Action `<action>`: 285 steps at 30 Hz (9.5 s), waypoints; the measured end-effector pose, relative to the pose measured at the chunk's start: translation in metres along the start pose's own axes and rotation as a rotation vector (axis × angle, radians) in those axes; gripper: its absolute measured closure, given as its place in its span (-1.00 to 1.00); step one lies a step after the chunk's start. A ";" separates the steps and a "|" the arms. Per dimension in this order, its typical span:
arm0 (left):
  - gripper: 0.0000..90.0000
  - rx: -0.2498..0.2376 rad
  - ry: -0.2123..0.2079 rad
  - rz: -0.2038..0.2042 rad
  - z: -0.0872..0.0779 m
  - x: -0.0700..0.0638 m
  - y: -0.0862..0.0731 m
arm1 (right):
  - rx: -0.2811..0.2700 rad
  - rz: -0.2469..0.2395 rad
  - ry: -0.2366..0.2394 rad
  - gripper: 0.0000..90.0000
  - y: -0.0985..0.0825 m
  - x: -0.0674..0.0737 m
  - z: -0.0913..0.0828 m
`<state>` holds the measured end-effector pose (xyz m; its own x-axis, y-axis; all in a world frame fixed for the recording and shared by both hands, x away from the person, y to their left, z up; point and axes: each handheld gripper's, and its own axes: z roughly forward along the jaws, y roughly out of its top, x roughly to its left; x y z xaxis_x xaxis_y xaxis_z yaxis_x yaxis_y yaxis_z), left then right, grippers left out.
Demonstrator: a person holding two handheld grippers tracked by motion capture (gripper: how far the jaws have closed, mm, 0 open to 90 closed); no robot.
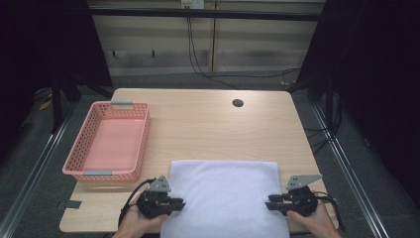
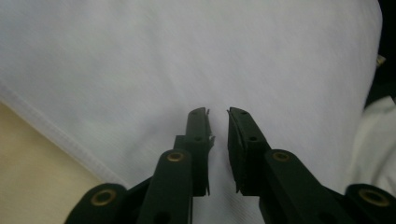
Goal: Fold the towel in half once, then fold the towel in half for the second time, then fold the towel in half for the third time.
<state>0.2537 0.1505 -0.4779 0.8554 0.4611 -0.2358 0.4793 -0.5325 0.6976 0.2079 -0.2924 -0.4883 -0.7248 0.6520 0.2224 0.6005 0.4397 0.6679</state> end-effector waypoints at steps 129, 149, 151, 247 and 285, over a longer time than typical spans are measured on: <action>0.85 -0.202 0.096 -0.015 -0.018 0.007 0.023 | -0.229 -0.022 -0.002 0.78 0.011 -0.028 -0.052; 0.30 -0.161 0.058 0.006 -0.035 0.009 0.008 | -0.189 -0.026 -0.039 0.51 -0.013 0.007 -0.061; 0.31 -0.172 0.040 -0.009 -0.028 0.017 0.019 | -0.218 -0.022 -0.029 0.53 -0.001 0.009 -0.052; 0.79 -0.123 0.031 -0.161 0.015 0.074 0.064 | -0.138 -0.242 0.130 0.78 0.133 0.143 0.125; 0.79 -0.110 0.062 -0.036 -0.008 0.035 0.147 | -0.413 -0.148 0.137 0.78 0.153 0.135 0.050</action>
<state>0.3529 0.0940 -0.3787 0.8227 0.5231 -0.2225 0.4825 -0.4355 0.7600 0.2192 -0.1063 -0.3918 -0.8474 0.5009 0.1761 0.3220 0.2210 0.9206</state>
